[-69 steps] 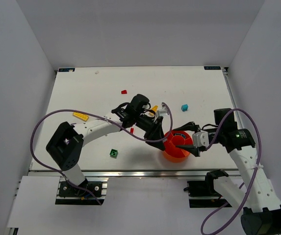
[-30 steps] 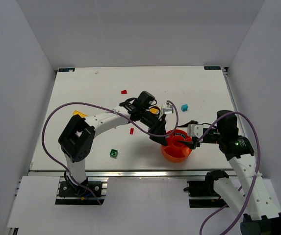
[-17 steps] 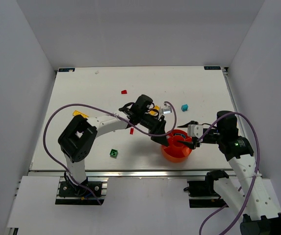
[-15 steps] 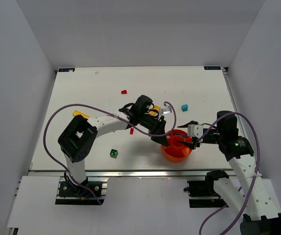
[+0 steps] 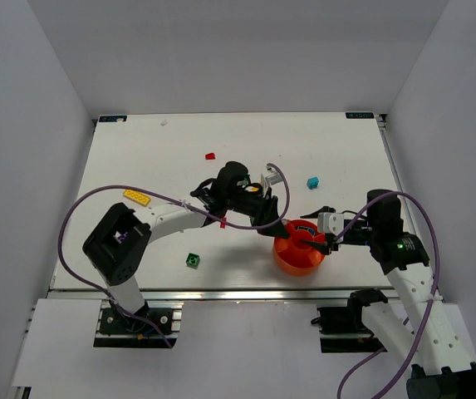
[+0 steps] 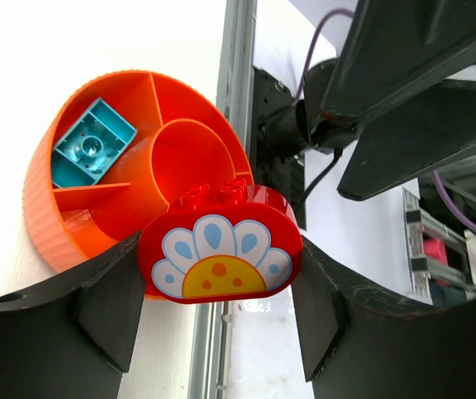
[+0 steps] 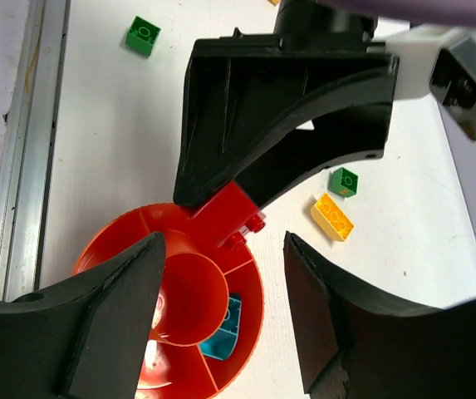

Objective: Sort the legos into containers by color

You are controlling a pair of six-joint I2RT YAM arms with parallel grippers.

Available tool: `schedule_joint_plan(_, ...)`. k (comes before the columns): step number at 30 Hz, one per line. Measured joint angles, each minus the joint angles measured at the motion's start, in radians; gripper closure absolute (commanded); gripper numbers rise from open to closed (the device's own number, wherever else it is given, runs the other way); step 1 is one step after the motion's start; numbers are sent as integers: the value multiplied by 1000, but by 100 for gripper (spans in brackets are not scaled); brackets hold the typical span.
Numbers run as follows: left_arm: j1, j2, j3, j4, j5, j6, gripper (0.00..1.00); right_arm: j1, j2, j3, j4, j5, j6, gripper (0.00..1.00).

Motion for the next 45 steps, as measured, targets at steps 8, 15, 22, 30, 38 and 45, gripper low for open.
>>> schedule_joint_plan(8,1,-28,-53,86,-45,-71,66,0,-1,0,0,-3,10,36)
schedule_joint_plan(15,1,-28,-106,134,-50,-125,65,-2,-4,0,0,-3,14,36)
schedule_joint_plan(22,1,-27,-117,172,-53,-156,63,-7,-5,0,0,-3,16,36)
schedule_joint_plan(30,-1,-18,-136,218,-67,-192,62,-12,-5,0,1,-3,16,36)
schedule_joint_plan(38,-8,-5,-150,217,-75,-205,59,-13,-5,0,1,-4,19,35)
schedule_joint_plan(45,-12,2,-150,217,-76,-204,51,-13,-5,0,1,-3,19,35)
